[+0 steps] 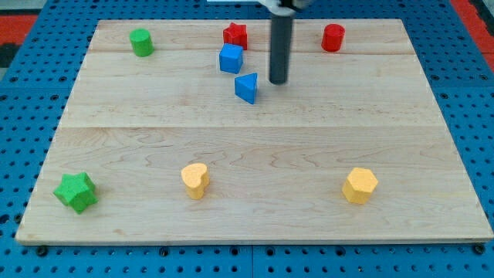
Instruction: Push yellow heart a bit up
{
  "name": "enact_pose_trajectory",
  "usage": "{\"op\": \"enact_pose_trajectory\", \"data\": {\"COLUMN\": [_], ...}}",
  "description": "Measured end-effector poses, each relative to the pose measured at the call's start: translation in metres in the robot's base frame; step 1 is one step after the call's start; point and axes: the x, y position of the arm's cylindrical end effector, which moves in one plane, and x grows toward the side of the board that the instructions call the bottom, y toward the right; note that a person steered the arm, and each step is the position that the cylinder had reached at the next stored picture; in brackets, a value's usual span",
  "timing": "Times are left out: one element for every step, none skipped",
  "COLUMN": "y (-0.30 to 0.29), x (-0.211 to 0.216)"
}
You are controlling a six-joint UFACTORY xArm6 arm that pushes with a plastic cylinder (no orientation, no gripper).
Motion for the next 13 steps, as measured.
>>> {"op": "enact_pose_trajectory", "data": {"y": [-0.028,-0.082,-0.079,-0.046,-0.047,-0.029,-0.029,-0.029,-0.029,-0.078,-0.133,-0.12,-0.119], "x": [0.011,0.002,0.003,0.05,0.096,0.157,0.173,0.177,0.214,0.241,0.241,0.208,0.178]}}
